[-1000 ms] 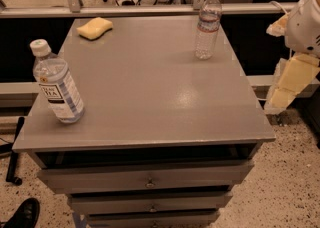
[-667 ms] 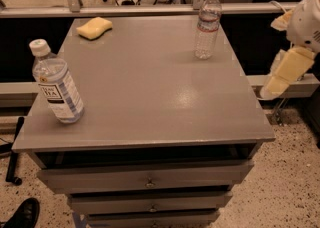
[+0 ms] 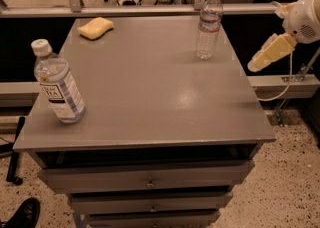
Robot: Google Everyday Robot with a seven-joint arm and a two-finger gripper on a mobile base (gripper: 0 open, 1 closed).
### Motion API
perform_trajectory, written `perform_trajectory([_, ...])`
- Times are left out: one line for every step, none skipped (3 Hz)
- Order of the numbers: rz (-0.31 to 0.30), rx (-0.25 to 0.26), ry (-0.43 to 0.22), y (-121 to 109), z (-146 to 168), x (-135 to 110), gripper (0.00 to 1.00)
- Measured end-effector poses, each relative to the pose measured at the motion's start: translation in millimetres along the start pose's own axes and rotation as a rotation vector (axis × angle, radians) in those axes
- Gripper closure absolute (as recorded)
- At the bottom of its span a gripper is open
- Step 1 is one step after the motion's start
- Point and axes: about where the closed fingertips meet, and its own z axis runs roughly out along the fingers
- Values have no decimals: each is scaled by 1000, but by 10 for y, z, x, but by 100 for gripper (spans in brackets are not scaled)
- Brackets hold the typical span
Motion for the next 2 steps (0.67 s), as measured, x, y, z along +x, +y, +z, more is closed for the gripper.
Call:
perform_trajectory([84, 43, -169, -406, 367, -37, 0])
perform_trajectory([127, 50, -303, -608, 571, -191, 0])
